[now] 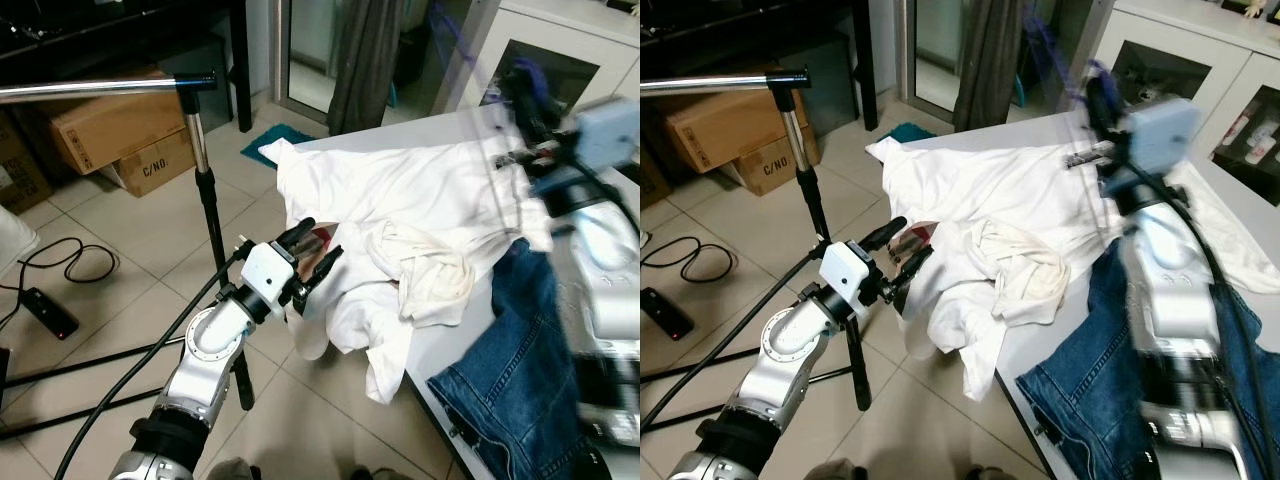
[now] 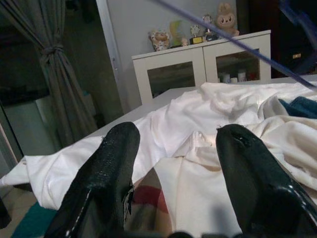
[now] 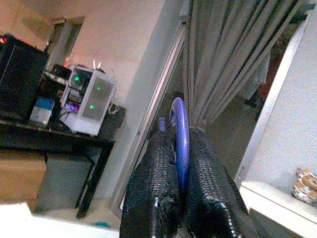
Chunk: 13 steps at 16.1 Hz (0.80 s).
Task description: Hang hanger
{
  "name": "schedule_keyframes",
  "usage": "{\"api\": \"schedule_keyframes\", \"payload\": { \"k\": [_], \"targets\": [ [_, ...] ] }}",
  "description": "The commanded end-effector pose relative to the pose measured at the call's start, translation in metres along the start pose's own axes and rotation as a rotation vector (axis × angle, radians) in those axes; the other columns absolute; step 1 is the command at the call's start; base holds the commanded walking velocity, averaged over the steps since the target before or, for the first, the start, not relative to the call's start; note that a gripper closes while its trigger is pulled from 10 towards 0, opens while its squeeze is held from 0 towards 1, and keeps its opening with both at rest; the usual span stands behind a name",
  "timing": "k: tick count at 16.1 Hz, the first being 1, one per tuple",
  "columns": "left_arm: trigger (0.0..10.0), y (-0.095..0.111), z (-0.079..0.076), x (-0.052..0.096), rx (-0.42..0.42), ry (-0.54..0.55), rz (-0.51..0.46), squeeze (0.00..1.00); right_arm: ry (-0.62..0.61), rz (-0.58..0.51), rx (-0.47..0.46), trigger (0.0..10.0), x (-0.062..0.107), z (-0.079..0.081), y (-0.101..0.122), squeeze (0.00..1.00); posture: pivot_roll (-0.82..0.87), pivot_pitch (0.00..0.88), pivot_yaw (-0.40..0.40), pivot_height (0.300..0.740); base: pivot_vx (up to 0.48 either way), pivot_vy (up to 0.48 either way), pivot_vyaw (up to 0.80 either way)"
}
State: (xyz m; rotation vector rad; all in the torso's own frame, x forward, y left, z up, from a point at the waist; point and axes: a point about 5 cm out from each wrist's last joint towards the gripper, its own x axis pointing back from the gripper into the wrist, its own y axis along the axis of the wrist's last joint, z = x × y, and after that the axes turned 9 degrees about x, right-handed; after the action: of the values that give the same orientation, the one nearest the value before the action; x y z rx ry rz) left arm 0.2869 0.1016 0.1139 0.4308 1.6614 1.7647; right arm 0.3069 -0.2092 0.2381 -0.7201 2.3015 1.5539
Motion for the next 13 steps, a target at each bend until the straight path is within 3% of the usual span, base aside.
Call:
{"api": "schedule_keyframes", "payload": {
  "k": [1,2,5,9,13],
  "targets": [
    [10.0,0.004,-0.002,0.000,0.001,-0.001,-0.015,0.00,0.042,0.005,-0.001,10.0,0.009,0.005,0.000,0.00,0.06,0.028,-0.055,0.740,0.000,0.000,0.00],
    [10.0,0.007,-0.002,0.004,-0.002,0.001,-0.020,0.00,0.114,-0.007,0.021,10.0,0.020,0.015,0.002,0.00,0.06,0.028,-0.055,0.740,0.000,0.000,0.00],
    [10.0,0.016,-0.001,0.017,-0.005,0.015,-0.027,0.00,0.215,-0.023,0.118,10.0,0.037,0.024,0.009,0.00,0.04,0.032,-0.045,0.740,0.000,0.000,0.00],
    [10.0,0.020,-0.004,0.019,-0.001,0.015,-0.029,0.00,0.168,-0.009,0.127,10.0,0.037,0.019,0.009,0.00,0.04,0.032,-0.047,0.740,0.000,0.000,0.00],
    [10.0,0.022,-0.012,0.012,0.006,0.000,-0.029,0.00,0.153,0.019,0.120,10.0,0.033,0.023,0.005,0.00,0.05,0.031,-0.057,0.740,0.000,0.000,0.00]
  ]
}}
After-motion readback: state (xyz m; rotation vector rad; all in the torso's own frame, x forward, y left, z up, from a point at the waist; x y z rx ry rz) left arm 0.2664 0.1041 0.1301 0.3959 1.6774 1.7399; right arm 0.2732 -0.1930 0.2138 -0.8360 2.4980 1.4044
